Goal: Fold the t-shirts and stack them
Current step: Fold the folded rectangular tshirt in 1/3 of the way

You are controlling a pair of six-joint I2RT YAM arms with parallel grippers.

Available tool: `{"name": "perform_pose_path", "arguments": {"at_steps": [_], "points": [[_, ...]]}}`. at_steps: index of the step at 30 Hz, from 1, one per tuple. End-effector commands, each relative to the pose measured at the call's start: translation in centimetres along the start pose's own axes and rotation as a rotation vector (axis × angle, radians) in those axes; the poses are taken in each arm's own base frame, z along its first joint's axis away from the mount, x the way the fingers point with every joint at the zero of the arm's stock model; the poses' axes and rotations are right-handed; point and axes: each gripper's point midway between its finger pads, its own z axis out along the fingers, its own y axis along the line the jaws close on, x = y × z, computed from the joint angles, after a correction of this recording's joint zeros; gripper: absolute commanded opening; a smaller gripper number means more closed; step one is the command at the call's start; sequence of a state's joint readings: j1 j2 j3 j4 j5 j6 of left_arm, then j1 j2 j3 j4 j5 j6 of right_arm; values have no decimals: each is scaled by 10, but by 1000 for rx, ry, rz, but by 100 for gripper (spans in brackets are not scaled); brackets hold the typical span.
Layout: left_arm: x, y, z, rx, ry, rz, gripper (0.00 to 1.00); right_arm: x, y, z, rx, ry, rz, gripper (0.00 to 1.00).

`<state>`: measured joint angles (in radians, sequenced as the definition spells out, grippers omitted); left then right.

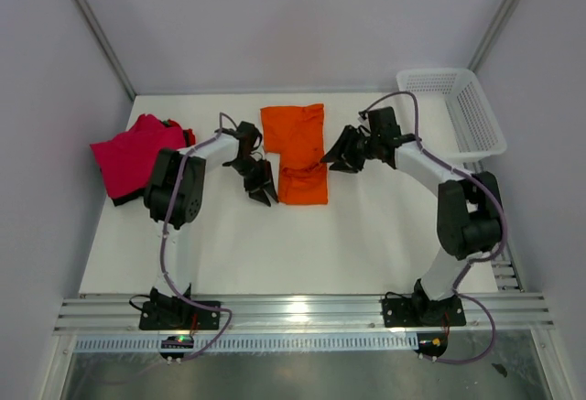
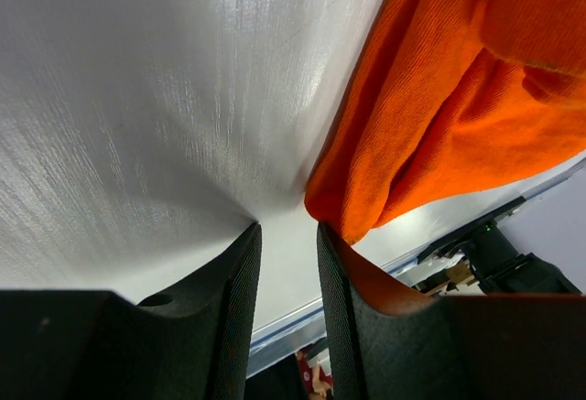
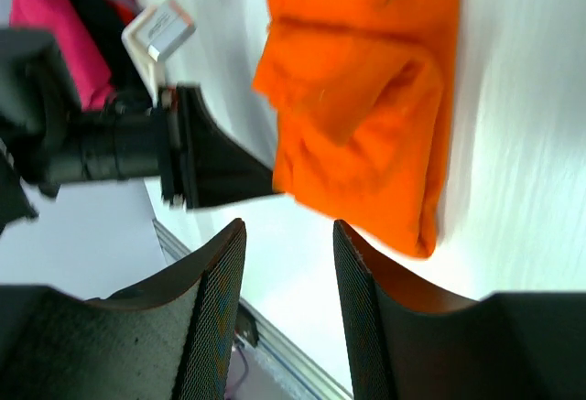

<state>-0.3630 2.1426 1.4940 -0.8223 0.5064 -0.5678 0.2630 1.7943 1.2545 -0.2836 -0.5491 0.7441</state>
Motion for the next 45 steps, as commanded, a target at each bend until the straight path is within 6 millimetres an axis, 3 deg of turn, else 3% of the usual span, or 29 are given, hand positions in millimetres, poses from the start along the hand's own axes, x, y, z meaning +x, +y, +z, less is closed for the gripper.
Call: {"name": "perform_pose_path", "arguments": {"at_steps": [1, 3, 4, 6, 10, 13, 18, 19, 20, 24, 30, 35, 45], "points": [[4, 64, 45, -233, 41, 5, 35, 30, 45, -36, -134, -29, -114, 48], [1, 63, 45, -234, 38, 11, 35, 45, 53, -47, -159, -34, -141, 48], [0, 63, 45, -234, 38, 13, 35, 62, 49, -44, -155, -7, -141, 48], [-3, 60, 44, -231, 33, 15, 35, 72, 59, -46, -195, -5, -163, 48], [-6, 55, 42, -220, 35, 11, 34, 84, 49, -24, -155, 33, -194, 48], [-10, 47, 32, -215, 16, 23, 34, 81, 36, -2, -129, 52, -201, 48], [-25, 21, -12, -197, -79, 70, 34, 66, 21, 29, -68, 58, -227, 48], [-27, 19, -20, -194, -92, 70, 34, 59, 27, 32, -76, 48, -239, 48], [-32, 11, -30, -185, -123, 88, 34, 60, 16, 42, -45, 72, -232, 48], [-37, -6, -67, -169, -195, 122, 35, 45, 23, 58, -46, 65, -239, 48], [-35, -14, -84, -161, -219, 140, 35, 32, 29, 72, -49, 70, -249, 48], [-36, -15, -88, -156, -227, 138, 35, 35, 23, 75, -24, 99, -247, 47], [-40, -15, -78, -122, -207, 110, 35, 48, 38, 33, -62, 71, -294, 48]]}}
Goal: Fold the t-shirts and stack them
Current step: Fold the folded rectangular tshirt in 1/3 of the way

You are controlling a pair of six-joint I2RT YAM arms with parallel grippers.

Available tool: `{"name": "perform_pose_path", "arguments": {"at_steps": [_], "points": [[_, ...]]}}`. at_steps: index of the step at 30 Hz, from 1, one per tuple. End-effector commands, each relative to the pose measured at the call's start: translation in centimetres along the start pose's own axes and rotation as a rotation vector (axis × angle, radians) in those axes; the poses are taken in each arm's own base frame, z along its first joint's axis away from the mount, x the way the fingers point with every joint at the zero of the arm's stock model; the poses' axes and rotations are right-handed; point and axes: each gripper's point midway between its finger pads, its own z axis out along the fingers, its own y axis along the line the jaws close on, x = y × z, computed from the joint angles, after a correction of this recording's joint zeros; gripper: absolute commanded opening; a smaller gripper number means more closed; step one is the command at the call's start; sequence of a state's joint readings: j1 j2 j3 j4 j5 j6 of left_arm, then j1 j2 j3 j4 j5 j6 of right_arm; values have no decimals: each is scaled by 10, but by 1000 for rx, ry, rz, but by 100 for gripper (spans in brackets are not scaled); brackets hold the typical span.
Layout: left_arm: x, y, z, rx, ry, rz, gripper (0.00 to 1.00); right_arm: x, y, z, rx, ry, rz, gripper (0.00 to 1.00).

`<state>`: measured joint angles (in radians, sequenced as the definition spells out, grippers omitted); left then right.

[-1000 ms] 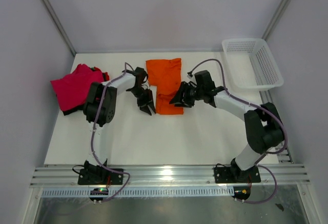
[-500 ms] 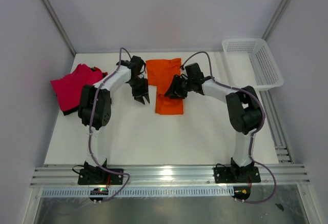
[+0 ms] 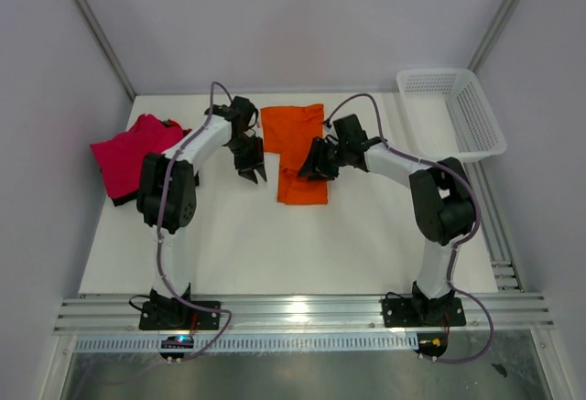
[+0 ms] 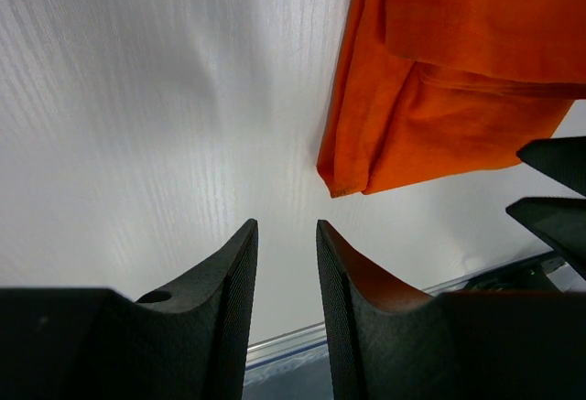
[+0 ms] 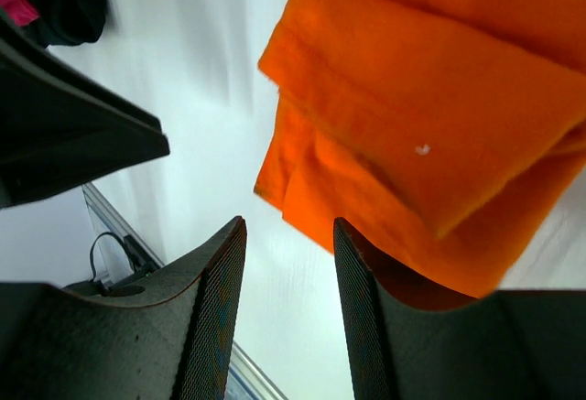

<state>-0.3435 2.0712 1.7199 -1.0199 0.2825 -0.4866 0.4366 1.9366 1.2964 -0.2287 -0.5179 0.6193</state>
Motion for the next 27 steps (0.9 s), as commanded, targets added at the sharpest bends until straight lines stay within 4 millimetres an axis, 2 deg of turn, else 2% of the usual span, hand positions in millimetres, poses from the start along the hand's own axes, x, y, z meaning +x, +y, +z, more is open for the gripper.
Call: {"name": "perform_pose_path", "arguments": {"at_steps": [1, 4, 9, 14, 21, 27], "points": [[-6, -7, -4, 37, -14, 3, 34, -9, 29, -33, -55, -74, -85, 48], [-7, -10, -1, 52, -9, -10, 35, -6, 27, -34, -51, -74, -86, 48], [-8, -10, -3, 52, -13, -8, 34, 0, 8, -17, -14, -40, -72, 47], [-8, -6, -8, 30, -25, 0, 35, 3, -2, -2, -4, -7, -52, 48], [-6, 0, -12, 31, -26, -7, 34, -7, -10, 13, 21, -3, -49, 48], [-6, 0, -15, 39, -32, -6, 34, -25, -5, 22, 19, -17, -57, 48]]}}
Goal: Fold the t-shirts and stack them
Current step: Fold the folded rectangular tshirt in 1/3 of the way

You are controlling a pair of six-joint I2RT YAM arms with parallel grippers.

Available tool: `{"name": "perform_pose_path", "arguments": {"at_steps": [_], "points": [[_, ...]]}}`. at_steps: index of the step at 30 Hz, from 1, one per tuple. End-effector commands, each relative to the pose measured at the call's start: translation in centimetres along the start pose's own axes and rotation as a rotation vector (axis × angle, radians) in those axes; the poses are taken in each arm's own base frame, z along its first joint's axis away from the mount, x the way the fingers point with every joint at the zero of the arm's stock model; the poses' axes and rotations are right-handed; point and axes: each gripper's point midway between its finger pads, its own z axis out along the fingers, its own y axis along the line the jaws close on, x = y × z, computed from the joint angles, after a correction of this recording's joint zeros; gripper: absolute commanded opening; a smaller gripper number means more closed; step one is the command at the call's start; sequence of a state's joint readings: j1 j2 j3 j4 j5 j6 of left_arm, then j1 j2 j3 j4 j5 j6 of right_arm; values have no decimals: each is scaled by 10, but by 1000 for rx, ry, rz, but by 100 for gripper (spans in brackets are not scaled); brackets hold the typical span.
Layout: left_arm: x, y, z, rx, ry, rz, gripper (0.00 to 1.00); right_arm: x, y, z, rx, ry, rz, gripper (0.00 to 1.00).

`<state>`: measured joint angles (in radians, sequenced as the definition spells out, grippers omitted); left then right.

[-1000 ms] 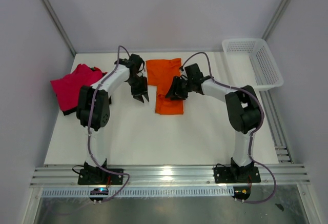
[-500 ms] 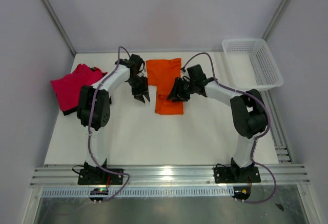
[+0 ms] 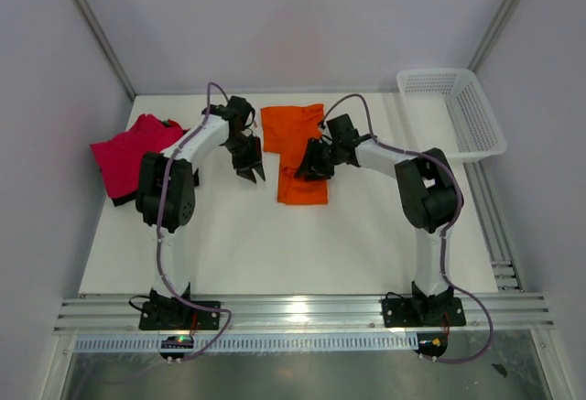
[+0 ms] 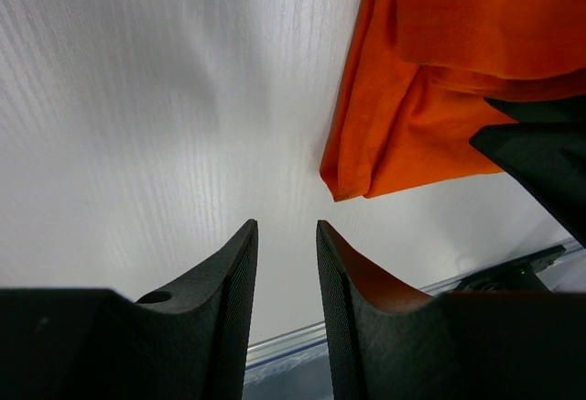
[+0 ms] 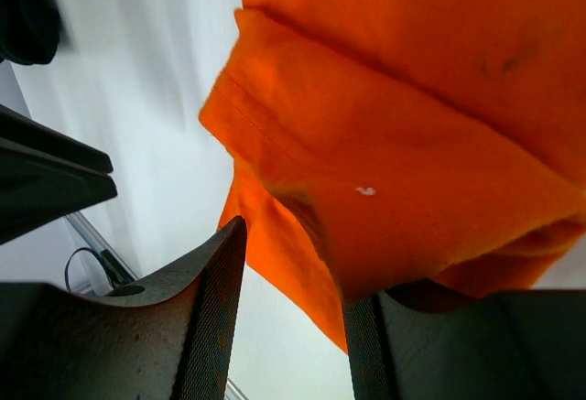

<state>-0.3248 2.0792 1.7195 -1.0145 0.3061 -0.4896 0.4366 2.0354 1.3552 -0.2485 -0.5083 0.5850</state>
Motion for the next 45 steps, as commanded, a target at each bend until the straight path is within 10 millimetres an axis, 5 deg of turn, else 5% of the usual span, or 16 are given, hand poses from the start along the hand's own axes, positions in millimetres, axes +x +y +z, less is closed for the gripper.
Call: {"name": "perform_pose_path", "arguments": {"at_steps": [1, 4, 9, 13, 18, 24, 30, 31, 33, 39, 45], "points": [[-2, -3, -15, 21, -36, 14, 34, -27, 12, 2, -13, -50, -51, 48], [0, -2, -12, 20, -30, 10, 34, -48, 22, 0, -16, -80, -72, 48], [5, 0, -9, 21, -21, 8, 34, -81, 8, 3, 13, -109, -48, 47], [7, 1, -11, 23, -22, 9, 34, -128, -13, -16, 47, -195, 0, 48], [13, 2, -7, 34, -10, 1, 34, -141, -12, -45, 79, -247, -29, 48], [13, -1, -9, 48, -16, -1, 34, -99, -1, -77, 52, -261, -50, 47], [8, -7, -12, 69, -25, -7, 34, -23, 5, -103, 10, -227, -58, 48], [7, -8, -13, 70, -28, -8, 34, 1, -10, -99, 22, -195, -25, 49], [6, -9, -12, 70, -26, -10, 34, 10, -7, -109, 3, -226, -23, 49], [2, -10, -16, 64, -31, -7, 34, 82, -36, -95, -47, -134, 117, 49], [-4, -13, -21, 59, -40, 0, 34, 107, -43, -81, -160, -149, 258, 49]]}}
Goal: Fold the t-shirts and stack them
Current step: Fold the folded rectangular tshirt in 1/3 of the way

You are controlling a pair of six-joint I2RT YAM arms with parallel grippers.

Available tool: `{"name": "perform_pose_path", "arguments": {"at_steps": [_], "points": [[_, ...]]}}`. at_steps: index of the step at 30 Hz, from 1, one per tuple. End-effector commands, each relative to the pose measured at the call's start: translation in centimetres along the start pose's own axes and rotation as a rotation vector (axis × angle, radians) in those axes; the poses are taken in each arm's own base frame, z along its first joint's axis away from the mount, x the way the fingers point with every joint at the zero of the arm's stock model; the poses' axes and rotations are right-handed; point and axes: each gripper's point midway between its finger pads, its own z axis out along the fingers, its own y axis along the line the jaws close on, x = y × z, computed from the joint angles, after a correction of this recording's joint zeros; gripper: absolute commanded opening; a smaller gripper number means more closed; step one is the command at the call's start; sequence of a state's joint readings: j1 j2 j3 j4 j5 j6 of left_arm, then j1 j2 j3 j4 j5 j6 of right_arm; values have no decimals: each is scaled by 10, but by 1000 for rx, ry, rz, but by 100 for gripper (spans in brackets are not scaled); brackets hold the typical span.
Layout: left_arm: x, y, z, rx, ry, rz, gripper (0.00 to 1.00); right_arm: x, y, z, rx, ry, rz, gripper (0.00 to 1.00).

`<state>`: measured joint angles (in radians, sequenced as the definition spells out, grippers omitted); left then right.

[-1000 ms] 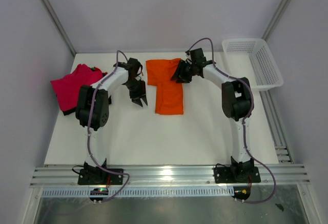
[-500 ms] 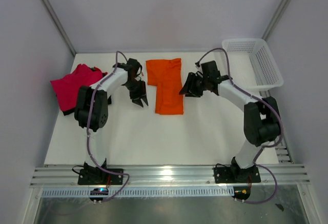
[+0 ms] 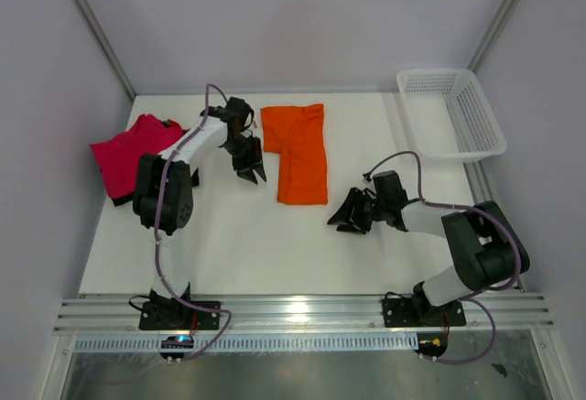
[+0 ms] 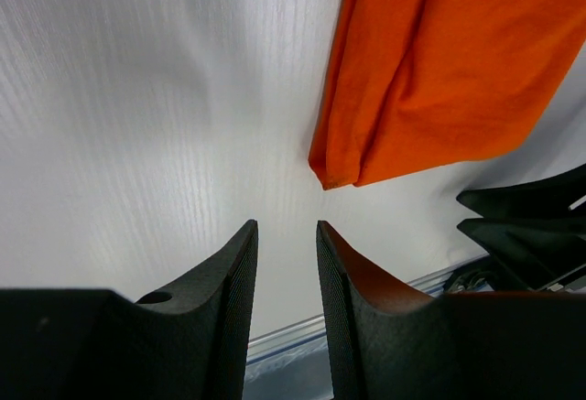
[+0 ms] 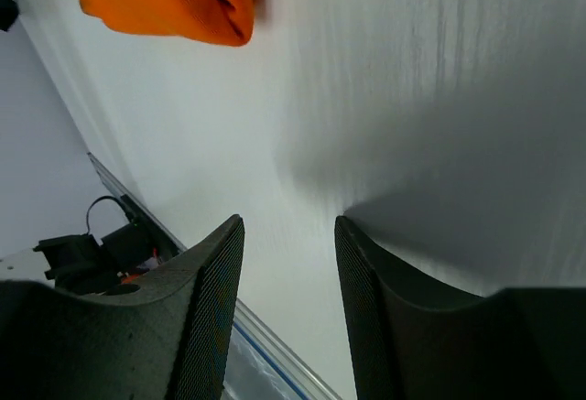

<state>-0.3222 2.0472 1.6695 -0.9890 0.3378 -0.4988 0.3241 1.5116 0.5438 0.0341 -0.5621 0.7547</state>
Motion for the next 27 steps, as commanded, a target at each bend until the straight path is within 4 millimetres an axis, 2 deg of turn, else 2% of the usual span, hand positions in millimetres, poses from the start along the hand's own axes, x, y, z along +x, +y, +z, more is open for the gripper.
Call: {"name": "perform_pose_path", "arguments": {"at_steps": [1, 3, 8, 11, 16, 20, 23, 27], "points": [[-11, -11, -19, 25, -41, 9, 34, -21, 34, 2, -187, -109, 5, 49], [-11, -11, -20, 20, -40, 10, 34, -15, 26, 6, -195, -102, 38, 50], [-11, -12, -25, 19, -49, 15, 35, -19, 19, 20, -230, -126, 69, 49], [-10, -10, -27, 7, -53, 19, 34, -28, 11, 31, -208, -152, 84, 50], [-9, -4, -36, -28, -70, 32, 34, -54, 1, 42, -122, -231, 102, 50], [-9, -3, -43, -37, -86, 39, 34, -69, 3, 44, -80, -264, 84, 50], [-10, -4, -47, -29, -94, 34, 34, -87, 14, 43, -71, -288, 49, 49], [-10, -5, -50, -25, -102, 33, 34, -99, 24, 43, -63, -291, 4, 49]]}}
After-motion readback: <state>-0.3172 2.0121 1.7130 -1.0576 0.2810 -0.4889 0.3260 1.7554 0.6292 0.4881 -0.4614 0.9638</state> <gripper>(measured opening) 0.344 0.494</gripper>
